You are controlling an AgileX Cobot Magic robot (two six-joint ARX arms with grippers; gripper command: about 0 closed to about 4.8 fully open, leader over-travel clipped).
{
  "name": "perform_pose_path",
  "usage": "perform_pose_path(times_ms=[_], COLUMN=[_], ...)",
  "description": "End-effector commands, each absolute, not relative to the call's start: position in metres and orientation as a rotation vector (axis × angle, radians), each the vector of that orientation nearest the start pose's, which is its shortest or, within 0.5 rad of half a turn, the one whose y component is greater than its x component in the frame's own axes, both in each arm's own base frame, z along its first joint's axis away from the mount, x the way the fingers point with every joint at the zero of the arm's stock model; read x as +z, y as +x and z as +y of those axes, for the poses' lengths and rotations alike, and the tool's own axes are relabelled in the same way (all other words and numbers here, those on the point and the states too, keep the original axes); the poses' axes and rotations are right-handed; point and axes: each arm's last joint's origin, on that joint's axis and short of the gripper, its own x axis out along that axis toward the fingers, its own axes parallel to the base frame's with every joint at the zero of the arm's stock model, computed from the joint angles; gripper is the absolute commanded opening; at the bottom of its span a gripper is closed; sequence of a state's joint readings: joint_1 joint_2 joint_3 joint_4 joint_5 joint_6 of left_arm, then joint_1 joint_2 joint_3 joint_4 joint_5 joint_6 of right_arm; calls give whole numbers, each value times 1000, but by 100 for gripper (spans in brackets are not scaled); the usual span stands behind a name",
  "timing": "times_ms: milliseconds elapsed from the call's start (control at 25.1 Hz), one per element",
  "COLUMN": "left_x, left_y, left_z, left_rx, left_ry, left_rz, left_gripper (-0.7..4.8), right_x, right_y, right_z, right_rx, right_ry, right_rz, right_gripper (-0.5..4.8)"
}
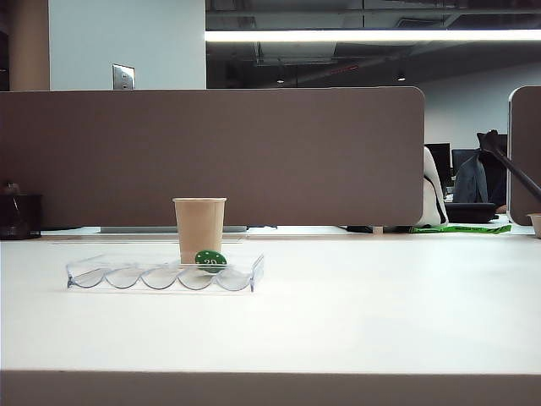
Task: Pick up the chip with the greater value and put it into the paper cup.
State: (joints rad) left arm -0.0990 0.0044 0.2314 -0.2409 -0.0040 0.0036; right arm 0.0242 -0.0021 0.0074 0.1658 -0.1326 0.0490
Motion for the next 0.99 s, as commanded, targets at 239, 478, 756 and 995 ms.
perform_pose_path(times_ms=[239,478,756,995], left_x=[187,183,166,167], left_y=[88,91,97,97], left_z=[-9,-9,-10,-9], left_rx=[-95,-93,-92,-84], left_ry=[2,0,0,50], left_rz=[64,17,-9,-15], left_gripper=[-6,-6,-6,-6], right_x=[183,183,182,180], right_y=[95,95,95,96], right_z=[6,6,6,6], right_rx=[158,157,157,157], right_ry=[43,43,43,44], right_rz=[-181,-180,-178,-149], right_gripper=[-6,-6,-6,-6])
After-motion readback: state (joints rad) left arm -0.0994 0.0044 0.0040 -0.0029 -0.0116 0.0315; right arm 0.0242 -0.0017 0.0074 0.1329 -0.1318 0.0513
